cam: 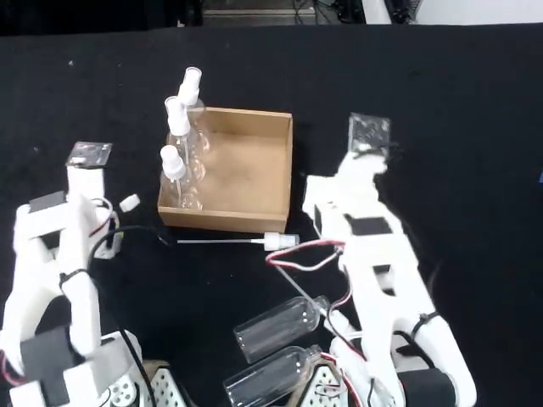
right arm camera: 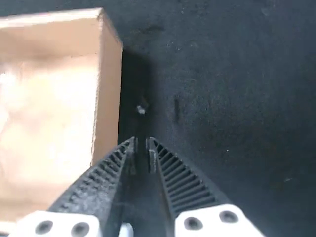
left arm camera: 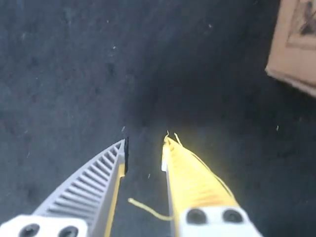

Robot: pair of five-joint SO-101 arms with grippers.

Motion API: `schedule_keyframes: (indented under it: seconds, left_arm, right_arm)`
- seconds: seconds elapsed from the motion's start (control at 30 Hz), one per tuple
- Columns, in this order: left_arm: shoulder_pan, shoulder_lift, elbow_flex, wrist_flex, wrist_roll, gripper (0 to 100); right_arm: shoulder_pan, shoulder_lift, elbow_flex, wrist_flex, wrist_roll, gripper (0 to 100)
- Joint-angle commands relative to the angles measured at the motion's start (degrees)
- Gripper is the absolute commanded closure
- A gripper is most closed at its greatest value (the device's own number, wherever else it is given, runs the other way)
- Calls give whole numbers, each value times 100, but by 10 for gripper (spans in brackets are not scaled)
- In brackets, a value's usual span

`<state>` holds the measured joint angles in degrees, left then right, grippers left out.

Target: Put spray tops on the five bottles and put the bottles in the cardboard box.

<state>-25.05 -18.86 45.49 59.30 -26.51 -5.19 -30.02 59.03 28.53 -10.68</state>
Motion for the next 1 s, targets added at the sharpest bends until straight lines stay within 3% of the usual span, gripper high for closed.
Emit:
schedule_keyframes:
  seconds: [0.0, 0.2, 0.43, 0.53, 0.77, 0.97]
  left_arm:
    - [-13, -853, -277, 642, -571, 881]
    - [857, -2558, -312, 1925, -1222, 879]
    - [3327, -3587, -734, 3156, -1240, 769]
    - [4514, -3578, -1130, 3490, -826, 767]
    - [6721, -3288, -1235, 2989, 501, 760]
    - [7029, -1881, -831, 1829, 756, 760]
  right_arm:
    - [105, 13, -1200, 1345, 554, 969]
    - [967, 13, -2484, 2822, 1257, 969]
    - [2919, 22, -3178, 3569, 1987, 969]
    - [3516, 31, -3204, 3666, 2215, 969]
    - [4255, 31, -3196, 3692, 2356, 969]
    - [4281, 31, -3037, 3648, 2356, 969]
